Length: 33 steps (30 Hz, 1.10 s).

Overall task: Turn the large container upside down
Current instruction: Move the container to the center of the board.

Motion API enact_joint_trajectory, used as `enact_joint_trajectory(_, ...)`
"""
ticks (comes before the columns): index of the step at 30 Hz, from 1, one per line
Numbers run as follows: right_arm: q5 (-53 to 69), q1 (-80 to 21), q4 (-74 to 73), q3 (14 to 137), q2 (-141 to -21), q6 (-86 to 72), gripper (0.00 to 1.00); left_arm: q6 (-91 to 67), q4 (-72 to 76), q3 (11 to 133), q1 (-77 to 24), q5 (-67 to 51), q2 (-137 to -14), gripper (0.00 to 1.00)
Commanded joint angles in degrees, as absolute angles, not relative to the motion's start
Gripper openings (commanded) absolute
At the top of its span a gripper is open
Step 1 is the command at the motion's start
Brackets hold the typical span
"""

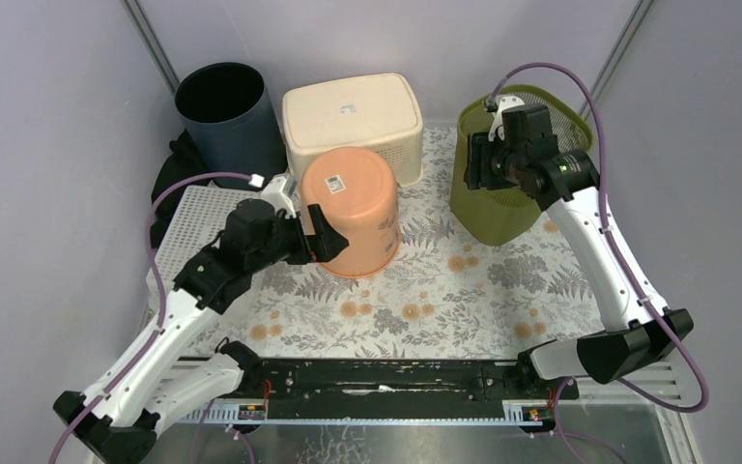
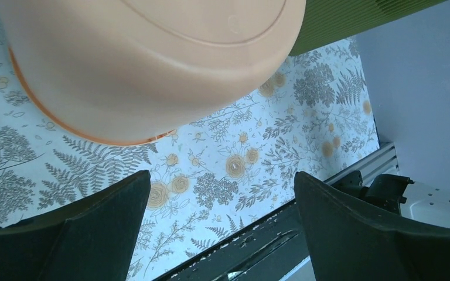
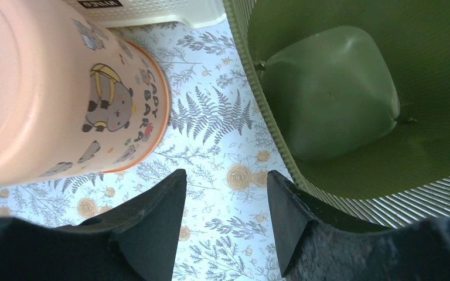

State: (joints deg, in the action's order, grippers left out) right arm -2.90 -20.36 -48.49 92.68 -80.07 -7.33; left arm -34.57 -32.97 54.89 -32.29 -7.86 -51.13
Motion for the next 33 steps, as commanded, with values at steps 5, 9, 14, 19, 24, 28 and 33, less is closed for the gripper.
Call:
enact_joint_trajectory(5, 0.11, -20.46, -43.67, 98.56, -76.51, -7.68, 0.62, -35.22, -40.64, 56.25, -32.09, 3.45, -47.93, 1.0)
enact_joint_trajectory(9, -4.69, -20.47, -44.66, 100.27, -77.28, -6.84, 0.64, -35.97, -41.86, 55.82, -31.64, 9.75, -47.61, 1.0)
enact_joint_trajectory(14, -8.93, -20.43, -45.73, 101.93, -79.82, -4.96, 0.66, -35.75, -40.23, 55.89, -29.75, 12.02, -46.96, 1.0)
enact_joint_trajectory(19, -8.0, -20.47, -45.91, 101.77, -82.24, -3.81, 0.68, -34.51, -38.1, 56.66, -26.91, 8.68, -48.28, 1.0)
enact_joint_trajectory(24, -7.8, -20.46, -46.07, 100.76, -84.68, -3.49, 0.68, -33.63, -36.12, 57.21, -25.7, 6.41, -48.85, 1.0)
enact_joint_trajectory(28, -8.88, -20.48, -48.11, 101.07, -86.77, -4.27, 0.63, -33.43, -35.06, 56.9, -25.36, 4.88, -49.26, 1.0)
enact_joint_trajectory(33, -9.97, -20.47, -50.5, 100.16, -87.44, -4.82, 0.53, -32.99, -34.14, 54.91, -24.98, 4.35, -49.38, 1.0)
